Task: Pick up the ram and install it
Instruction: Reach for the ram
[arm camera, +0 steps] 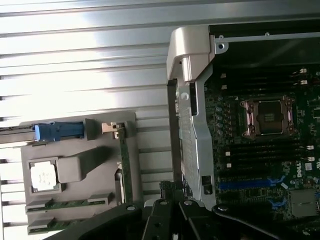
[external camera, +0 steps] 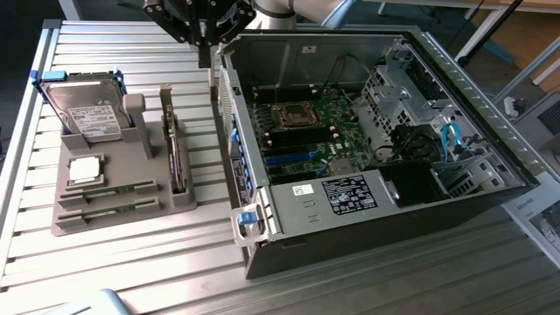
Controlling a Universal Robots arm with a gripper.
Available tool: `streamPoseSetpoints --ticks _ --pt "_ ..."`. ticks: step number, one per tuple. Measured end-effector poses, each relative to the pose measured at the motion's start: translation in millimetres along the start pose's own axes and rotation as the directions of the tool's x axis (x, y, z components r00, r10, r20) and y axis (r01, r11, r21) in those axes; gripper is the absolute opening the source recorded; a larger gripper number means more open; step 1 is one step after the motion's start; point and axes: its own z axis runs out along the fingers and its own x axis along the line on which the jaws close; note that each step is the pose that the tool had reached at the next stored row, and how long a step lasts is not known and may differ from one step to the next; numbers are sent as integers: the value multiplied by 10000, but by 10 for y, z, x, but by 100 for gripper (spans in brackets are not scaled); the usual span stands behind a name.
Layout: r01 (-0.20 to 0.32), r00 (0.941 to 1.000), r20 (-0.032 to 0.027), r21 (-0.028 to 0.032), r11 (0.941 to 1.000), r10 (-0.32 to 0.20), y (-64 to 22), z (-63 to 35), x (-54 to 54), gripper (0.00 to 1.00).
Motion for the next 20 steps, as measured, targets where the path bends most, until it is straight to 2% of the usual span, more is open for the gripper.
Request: streamPoseSetpoints --ticks 9,13,20 --pt "0 10000 0 -1 10000 0 -22 -8 301 10" --pt "0 10000 0 0 10000 0 -36 -13 513 10" --pt "-1 10000 0 0 10000 1 -57 -20 806 10"
